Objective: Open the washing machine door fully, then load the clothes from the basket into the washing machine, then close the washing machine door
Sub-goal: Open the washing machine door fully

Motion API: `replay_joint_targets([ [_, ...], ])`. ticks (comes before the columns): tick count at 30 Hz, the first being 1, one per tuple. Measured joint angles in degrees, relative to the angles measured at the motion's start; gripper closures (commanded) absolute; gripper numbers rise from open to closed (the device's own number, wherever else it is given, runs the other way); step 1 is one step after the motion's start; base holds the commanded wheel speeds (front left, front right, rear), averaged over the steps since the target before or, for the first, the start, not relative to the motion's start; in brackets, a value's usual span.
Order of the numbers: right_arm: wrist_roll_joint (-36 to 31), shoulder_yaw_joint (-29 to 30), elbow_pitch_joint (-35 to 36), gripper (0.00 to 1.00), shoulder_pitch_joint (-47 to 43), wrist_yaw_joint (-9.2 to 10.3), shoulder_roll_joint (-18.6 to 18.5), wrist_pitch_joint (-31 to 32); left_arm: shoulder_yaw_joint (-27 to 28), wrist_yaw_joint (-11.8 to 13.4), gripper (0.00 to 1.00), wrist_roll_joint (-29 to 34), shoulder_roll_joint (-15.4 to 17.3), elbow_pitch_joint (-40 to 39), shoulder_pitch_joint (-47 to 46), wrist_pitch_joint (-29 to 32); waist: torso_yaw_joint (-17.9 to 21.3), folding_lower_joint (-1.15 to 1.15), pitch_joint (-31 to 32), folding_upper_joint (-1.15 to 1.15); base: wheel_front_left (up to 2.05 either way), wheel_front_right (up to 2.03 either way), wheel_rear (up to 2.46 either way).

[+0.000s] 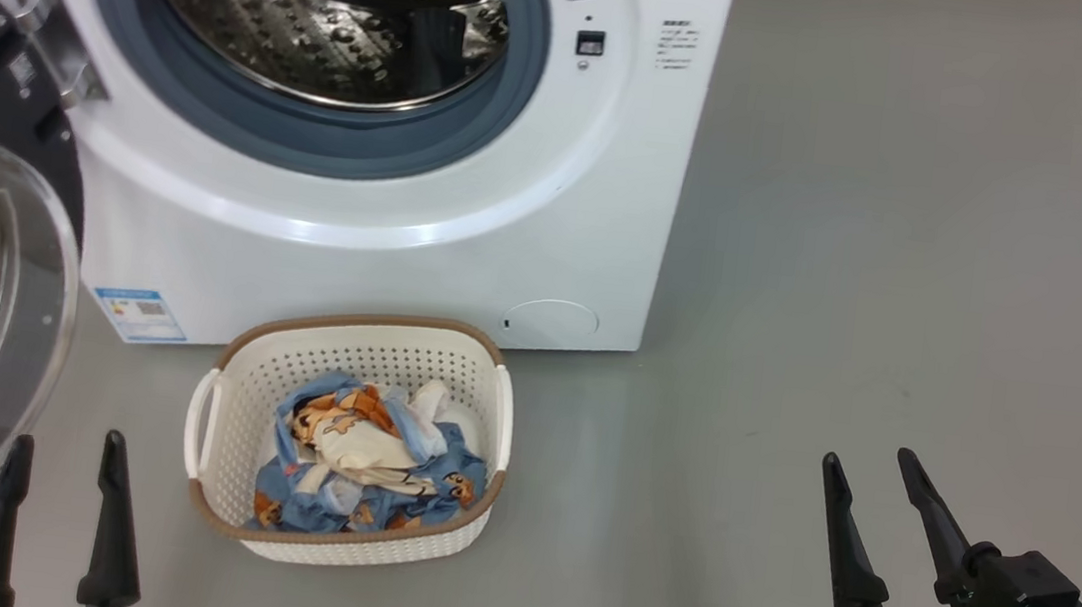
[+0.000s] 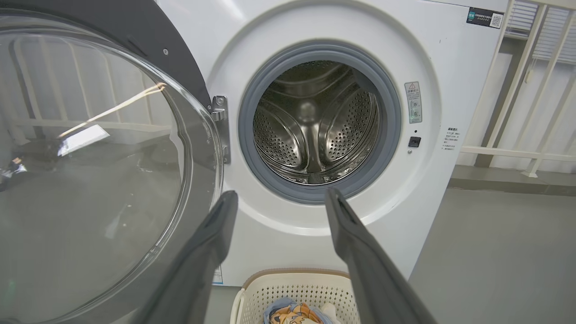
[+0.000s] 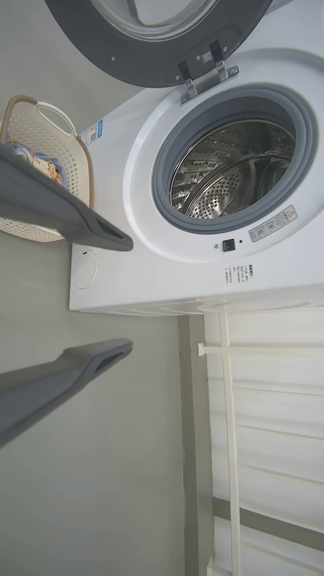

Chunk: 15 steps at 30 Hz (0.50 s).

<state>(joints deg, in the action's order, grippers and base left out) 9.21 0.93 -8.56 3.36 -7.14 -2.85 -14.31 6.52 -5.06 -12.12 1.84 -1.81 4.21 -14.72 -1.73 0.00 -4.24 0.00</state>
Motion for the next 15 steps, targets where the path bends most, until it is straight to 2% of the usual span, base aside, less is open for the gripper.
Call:
replay_joint_targets([
  [7, 0.0, 0.0, 0.4, 0.0, -0.2, 0.0, 0.0, 0.0, -1.0, 0.6, 0.0, 1.0, 0.1, 0.2, 1.4, 0.0, 2.2, 0.0, 1.2, 0.0, 0.0, 0.0, 0.0],
  [15, -0.1, 0.2, 0.6, 0.0, -1.7, 0.0, 0.0, 0.0, -2.0, 0.7, 0.0, 3.3, 0.1, 1.0, 2.6, 0.0, 2.5, 0.0, 2.4, 0.0, 0.0, 0.0, 0.0],
])
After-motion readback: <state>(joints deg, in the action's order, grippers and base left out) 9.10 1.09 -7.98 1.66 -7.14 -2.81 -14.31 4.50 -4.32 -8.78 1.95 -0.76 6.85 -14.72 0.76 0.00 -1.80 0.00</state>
